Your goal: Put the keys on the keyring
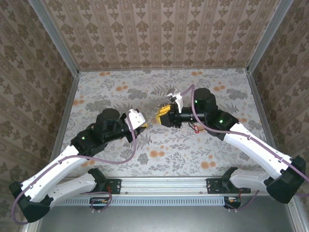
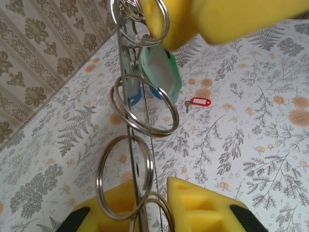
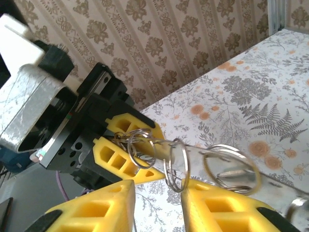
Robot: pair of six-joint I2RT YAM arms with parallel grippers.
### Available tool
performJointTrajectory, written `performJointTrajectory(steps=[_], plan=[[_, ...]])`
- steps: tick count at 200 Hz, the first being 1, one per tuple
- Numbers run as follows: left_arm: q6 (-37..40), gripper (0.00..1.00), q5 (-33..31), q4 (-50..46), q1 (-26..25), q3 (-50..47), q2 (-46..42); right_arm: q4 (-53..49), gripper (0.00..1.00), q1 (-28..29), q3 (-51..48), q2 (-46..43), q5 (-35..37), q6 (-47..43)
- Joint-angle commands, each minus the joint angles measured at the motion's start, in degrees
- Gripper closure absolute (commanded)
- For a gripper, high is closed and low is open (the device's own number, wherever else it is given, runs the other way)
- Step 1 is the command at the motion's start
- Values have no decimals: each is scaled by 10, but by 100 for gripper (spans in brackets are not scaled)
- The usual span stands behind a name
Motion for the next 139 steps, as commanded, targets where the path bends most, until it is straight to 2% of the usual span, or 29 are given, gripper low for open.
performJointTrajectory(steps=[1, 34, 66, 103, 139], plan=[[-23, 100, 30, 39, 10, 6, -9, -21, 64, 39, -23, -40, 56, -85], [-48, 100, 80, 41, 44, 14, -15, 12, 56, 139, -103, -122, 273, -271], [-65, 100, 99, 26, 54, 29, -12, 93, 56, 221, -142, -117, 439, -386], [-81, 100, 117, 11, 57, 51, 10, 230, 58, 266, -161, -54, 549, -490], [-84, 100, 121, -10, 62, 66, 23, 295, 63, 281, -165, -34, 574, -528]])
